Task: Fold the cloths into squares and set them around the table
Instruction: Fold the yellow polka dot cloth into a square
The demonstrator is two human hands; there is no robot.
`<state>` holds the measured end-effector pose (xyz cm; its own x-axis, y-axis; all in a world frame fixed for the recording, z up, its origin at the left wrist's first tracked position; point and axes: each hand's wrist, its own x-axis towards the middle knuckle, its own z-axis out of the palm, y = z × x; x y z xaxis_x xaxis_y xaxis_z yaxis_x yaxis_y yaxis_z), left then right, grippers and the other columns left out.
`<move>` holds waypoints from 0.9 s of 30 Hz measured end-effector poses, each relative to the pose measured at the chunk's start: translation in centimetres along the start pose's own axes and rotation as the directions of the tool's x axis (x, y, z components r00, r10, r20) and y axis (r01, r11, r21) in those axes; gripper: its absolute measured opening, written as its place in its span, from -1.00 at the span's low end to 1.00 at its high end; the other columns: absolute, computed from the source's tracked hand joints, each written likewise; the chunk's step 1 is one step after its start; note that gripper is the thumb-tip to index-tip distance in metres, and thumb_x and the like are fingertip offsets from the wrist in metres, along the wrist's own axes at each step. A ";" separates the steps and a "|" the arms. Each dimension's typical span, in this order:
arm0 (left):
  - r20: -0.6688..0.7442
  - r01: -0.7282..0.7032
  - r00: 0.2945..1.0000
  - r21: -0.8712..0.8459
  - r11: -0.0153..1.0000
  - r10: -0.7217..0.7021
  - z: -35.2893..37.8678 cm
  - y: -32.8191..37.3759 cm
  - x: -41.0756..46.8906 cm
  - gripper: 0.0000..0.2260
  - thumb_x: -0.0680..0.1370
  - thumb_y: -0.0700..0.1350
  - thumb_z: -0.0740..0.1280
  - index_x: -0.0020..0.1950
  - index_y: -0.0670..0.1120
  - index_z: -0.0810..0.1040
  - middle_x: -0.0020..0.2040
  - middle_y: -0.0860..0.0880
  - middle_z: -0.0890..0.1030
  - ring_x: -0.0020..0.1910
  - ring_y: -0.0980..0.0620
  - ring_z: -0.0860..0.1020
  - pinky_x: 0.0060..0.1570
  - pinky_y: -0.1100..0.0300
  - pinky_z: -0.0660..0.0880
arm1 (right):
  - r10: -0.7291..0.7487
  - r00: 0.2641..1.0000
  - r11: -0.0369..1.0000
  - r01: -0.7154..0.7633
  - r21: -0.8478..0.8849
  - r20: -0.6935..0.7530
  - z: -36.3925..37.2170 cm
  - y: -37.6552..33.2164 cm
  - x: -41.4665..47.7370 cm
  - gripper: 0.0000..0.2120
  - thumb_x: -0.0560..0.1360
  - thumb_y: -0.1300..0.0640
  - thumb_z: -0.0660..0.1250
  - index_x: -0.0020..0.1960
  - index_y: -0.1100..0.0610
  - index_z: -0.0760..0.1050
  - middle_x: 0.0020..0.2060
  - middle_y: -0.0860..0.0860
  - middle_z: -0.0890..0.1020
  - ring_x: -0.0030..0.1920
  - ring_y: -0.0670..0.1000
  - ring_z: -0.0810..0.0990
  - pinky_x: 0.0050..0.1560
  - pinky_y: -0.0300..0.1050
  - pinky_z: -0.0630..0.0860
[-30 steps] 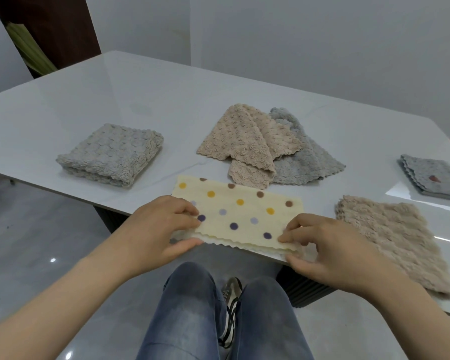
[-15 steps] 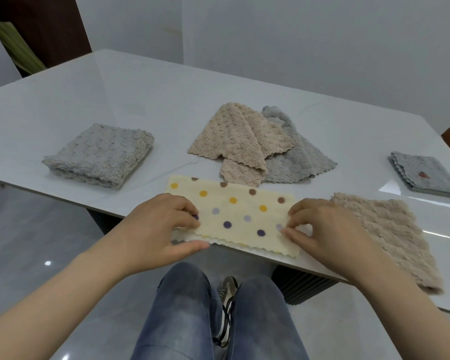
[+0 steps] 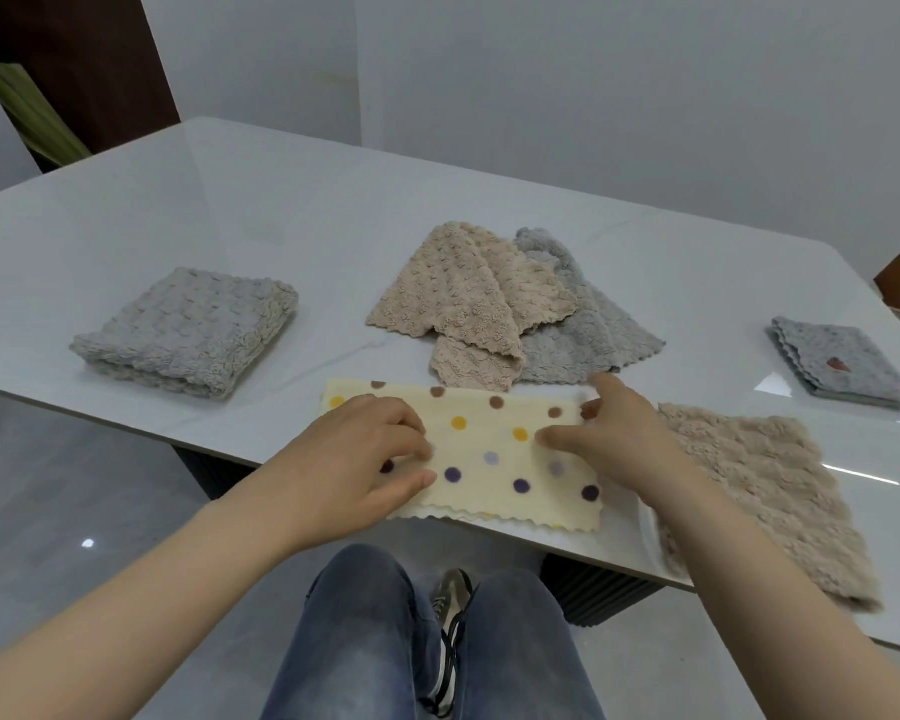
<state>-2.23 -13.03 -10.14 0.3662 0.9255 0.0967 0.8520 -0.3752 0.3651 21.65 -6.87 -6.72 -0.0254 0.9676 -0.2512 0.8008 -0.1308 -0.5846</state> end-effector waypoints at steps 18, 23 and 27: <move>-0.177 0.160 0.966 -0.156 0.975 -0.187 0.8 0.3 0.1 -0.51 0.36 0.27 0.15 0.09 0.03 0.60 0.07 0.11 0.53 0.09 0.12 0.48 0.12 0.19 0.41 | -0.151 0.986 0.982 0.142 -0.121 -0.065 -1.3 1.3 3.8 -0.82 0.45 0.14 0.42 0.04 0.10 0.58 -0.23 -0.03 0.57 -0.16 0.01 0.55 -0.23 -0.15 0.42; -0.315 0.462 0.799 -0.226 0.858 -0.513 -1.0 -1.3 -1.9 -0.64 0.38 0.17 0.43 0.04 -0.02 0.53 -0.02 0.02 0.51 -0.06 0.07 0.50 -0.05 0.15 0.45 | -0.460 0.878 0.866 0.410 -0.285 -0.134 -0.4 -1.4 2.3 -0.79 0.46 0.10 0.39 0.09 0.05 0.57 -0.05 -0.08 0.60 -0.09 -0.07 0.52 -0.12 -0.17 0.40; -0.251 0.634 0.700 -0.215 0.743 -0.669 -1.1 -1.0 -4.1 -0.57 0.34 0.30 0.38 -0.18 -0.06 0.49 -0.20 0.03 0.52 -0.21 0.09 0.49 -0.22 0.13 0.44 | -0.588 0.798 0.778 0.602 -0.179 0.132 2.3 -5.8 2.2 -0.81 0.49 0.11 0.36 0.10 0.03 0.60 -0.06 -0.16 0.61 -0.25 -0.25 0.49 -0.28 -0.45 0.39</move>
<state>-5.01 -16.40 -9.84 -0.4077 0.9115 0.0553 0.7846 0.3187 0.5318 15.53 -4.45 -5.68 -0.5697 0.8208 0.0413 0.7150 0.5198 -0.4676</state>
